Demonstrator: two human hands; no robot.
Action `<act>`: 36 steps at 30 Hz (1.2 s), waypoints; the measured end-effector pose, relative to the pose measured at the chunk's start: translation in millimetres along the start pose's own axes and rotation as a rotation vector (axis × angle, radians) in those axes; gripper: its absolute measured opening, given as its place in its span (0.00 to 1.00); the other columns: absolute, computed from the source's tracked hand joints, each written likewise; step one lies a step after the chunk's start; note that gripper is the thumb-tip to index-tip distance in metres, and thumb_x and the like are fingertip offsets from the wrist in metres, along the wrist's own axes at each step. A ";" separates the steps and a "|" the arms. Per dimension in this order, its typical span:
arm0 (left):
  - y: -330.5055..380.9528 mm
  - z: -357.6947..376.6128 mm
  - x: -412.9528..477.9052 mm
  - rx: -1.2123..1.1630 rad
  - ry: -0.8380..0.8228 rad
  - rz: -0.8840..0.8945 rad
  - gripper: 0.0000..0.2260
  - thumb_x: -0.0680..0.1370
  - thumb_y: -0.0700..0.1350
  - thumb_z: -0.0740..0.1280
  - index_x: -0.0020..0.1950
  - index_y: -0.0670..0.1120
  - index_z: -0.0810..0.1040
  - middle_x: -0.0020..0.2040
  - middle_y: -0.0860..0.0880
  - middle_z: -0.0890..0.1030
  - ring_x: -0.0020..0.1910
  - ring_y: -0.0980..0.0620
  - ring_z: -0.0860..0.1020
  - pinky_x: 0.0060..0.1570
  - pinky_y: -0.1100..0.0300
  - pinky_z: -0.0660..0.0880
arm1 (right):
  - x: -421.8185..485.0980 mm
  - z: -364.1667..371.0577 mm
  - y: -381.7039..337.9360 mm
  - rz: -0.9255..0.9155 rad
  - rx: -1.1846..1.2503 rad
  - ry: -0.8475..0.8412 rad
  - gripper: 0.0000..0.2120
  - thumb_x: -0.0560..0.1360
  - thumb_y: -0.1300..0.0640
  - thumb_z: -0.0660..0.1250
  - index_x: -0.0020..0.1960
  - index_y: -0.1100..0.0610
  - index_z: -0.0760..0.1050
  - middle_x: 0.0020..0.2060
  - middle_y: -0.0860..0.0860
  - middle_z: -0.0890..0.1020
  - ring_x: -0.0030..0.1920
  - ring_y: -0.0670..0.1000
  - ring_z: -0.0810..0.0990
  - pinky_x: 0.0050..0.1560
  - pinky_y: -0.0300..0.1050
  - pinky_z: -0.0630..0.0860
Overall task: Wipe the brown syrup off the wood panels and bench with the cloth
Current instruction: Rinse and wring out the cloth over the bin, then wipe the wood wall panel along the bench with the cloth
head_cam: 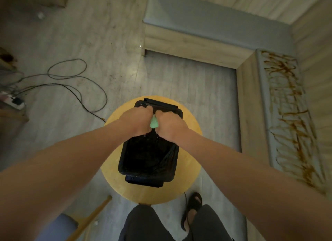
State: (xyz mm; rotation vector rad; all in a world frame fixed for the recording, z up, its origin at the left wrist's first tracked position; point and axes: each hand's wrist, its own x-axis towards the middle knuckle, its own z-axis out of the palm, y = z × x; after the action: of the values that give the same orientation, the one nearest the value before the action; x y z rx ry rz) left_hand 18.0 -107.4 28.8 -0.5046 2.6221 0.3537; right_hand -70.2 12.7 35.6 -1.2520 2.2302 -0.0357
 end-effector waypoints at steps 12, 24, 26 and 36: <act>115.7 -54.0 48.6 -0.696 -0.240 -0.072 0.28 0.69 0.53 0.81 0.60 0.50 0.69 0.54 0.46 0.79 0.50 0.48 0.82 0.45 0.54 0.81 | -62.5 -42.3 149.3 0.208 1.078 0.127 0.23 0.75 0.64 0.69 0.67 0.54 0.68 0.54 0.54 0.78 0.45 0.51 0.80 0.46 0.52 0.82; 497.0 -136.9 168.4 -0.647 -0.057 0.150 0.10 0.81 0.54 0.64 0.56 0.50 0.77 0.49 0.49 0.81 0.43 0.54 0.78 0.35 0.65 0.72 | -231.0 -156.9 482.6 0.351 1.364 0.538 0.14 0.80 0.55 0.66 0.65 0.52 0.78 0.53 0.51 0.83 0.48 0.47 0.81 0.44 0.44 0.79; 552.3 -155.6 182.8 -0.654 -0.028 0.163 0.09 0.84 0.48 0.60 0.52 0.47 0.78 0.46 0.47 0.79 0.40 0.53 0.75 0.33 0.68 0.72 | -255.2 -175.5 526.8 0.353 1.351 0.617 0.14 0.81 0.57 0.66 0.67 0.51 0.76 0.55 0.52 0.82 0.48 0.47 0.82 0.45 0.44 0.79; 693.6 -223.7 251.4 -0.718 -0.078 0.379 0.28 0.75 0.58 0.76 0.67 0.49 0.68 0.57 0.50 0.80 0.51 0.55 0.82 0.43 0.55 0.84 | -290.4 -258.5 651.7 0.290 1.632 0.887 0.05 0.82 0.59 0.68 0.57 0.56 0.76 0.47 0.54 0.84 0.43 0.51 0.82 0.43 0.45 0.79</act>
State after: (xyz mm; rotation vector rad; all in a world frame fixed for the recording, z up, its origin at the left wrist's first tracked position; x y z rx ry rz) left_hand -555.6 371.8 217.6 -0.1881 2.4437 1.4245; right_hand -588.2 543.3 196.7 0.0969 1.8387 -2.0773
